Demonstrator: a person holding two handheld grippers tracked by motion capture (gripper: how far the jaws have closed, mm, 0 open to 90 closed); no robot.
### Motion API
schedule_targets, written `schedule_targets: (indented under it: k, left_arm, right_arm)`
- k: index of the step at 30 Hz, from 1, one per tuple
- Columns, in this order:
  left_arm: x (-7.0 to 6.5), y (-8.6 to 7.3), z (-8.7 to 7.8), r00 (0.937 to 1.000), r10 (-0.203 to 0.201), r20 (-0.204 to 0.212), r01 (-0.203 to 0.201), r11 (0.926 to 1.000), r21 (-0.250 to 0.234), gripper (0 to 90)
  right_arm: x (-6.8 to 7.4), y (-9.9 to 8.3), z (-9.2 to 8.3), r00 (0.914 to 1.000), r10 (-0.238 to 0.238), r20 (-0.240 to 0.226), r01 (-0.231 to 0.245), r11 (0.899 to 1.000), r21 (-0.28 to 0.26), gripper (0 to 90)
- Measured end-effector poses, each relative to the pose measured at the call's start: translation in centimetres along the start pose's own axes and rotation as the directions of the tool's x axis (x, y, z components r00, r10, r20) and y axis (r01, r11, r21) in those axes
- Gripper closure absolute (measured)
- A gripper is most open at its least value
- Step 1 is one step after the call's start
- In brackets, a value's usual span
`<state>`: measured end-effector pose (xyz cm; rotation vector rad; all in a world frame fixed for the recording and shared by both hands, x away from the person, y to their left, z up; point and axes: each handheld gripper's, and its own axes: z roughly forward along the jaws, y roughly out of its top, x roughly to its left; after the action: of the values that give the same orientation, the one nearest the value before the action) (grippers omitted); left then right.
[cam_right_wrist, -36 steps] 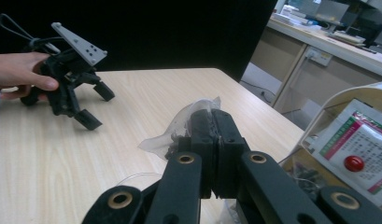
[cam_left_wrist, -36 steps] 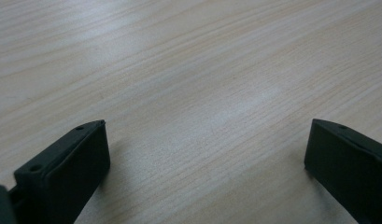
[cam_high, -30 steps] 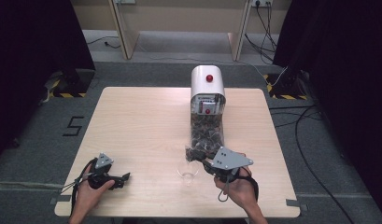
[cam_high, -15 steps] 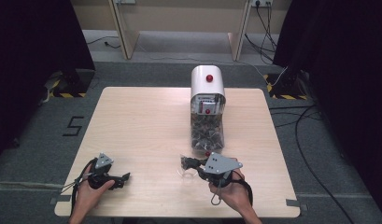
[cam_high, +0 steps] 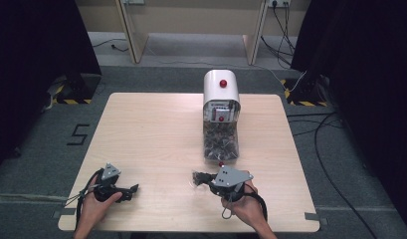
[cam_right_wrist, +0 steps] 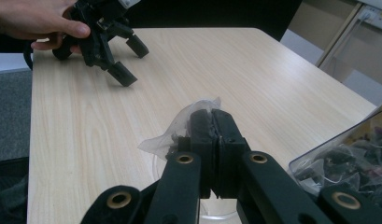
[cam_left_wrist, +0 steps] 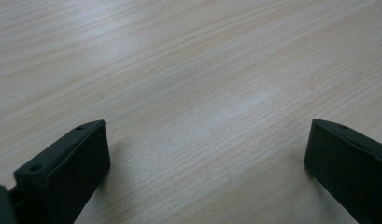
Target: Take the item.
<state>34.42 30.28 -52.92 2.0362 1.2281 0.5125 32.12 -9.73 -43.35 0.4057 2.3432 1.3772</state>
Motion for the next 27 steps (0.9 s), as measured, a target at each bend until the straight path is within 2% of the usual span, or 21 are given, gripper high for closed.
schedule_targets:
  k: [8,14,27]
  left_arm:
    - [0.00,0.00,0.00,1.0000,0.000,0.000,0.000,1.0000,0.000,0.0]
    - [0.00,0.00,0.00,1.0000,0.000,0.000,0.000,1.0000,0.000,0.0]
    - [0.00,0.00,0.00,1.0000,0.000,0.000,0.000,1.0000,0.000,0.0]
  right_arm:
    - [0.07,-0.49,0.70,0.9999,0.004,-0.010,-0.004,1.000,0.027,87.7]
    - [-0.11,-0.74,0.89,1.0000,0.001,0.000,-0.001,0.999,0.054,85.1]
    - [-0.53,-0.55,0.38,0.9998,0.009,0.018,-0.009,1.000,0.027,80.6]
